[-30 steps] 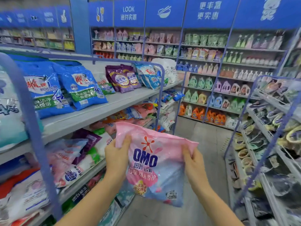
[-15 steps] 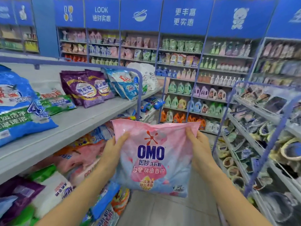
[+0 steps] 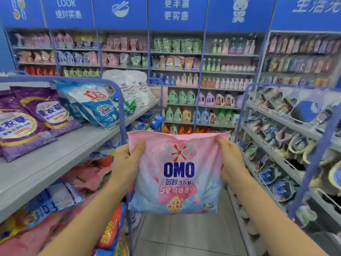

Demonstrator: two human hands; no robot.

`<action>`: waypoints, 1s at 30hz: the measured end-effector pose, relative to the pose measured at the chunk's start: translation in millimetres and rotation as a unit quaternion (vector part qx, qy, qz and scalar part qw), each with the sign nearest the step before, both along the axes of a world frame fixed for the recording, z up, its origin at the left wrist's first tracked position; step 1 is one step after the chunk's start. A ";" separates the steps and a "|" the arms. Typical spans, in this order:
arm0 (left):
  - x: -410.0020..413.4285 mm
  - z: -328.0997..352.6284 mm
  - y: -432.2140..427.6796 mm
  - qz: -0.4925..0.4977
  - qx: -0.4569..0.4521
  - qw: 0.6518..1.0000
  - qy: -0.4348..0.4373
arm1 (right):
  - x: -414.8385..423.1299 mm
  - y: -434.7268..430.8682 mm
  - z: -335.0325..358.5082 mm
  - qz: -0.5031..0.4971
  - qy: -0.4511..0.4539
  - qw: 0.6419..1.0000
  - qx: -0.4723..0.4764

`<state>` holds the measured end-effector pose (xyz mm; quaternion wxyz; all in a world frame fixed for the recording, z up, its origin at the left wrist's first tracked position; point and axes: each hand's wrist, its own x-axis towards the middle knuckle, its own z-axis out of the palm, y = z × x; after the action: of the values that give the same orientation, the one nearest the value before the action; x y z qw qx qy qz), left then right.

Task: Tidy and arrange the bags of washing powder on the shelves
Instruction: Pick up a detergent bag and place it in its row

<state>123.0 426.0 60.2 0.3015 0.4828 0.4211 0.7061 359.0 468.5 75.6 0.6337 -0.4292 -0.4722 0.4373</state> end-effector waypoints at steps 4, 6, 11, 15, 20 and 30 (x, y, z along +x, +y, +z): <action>29.5 12.4 75.1 0.013 0.016 1.000 -0.012 | 23.7 86.8 0.5 0.026 0.027 0.999 0.003; 40.9 18.0 112.5 0.026 0.023 0.999 -0.012 | 31.6 132.4 6.6 0.040 0.031 0.999 0.010; 51.7 30.1 199.1 0.101 0.036 0.994 0.016 | 47.4 238.1 32.2 0.108 0.025 0.993 0.034; 47.2 31.1 255.6 0.156 0.049 0.986 0.033 | 41.7 305.6 37.4 0.171 -0.008 0.983 0.066; 28.3 22.8 325.4 0.190 0.057 0.980 0.025 | 11.7 396.6 31.1 0.227 0.052 0.971 0.048; -51.9 30.3 465.6 0.214 0.089 0.972 0.023 | -67.9 552.0 58.6 0.295 0.055 0.949 0.099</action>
<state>71.1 891.5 90.6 0.0890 0.4227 0.4572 0.7774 291.1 1020.5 134.1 0.5408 -0.1811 -0.5828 0.5789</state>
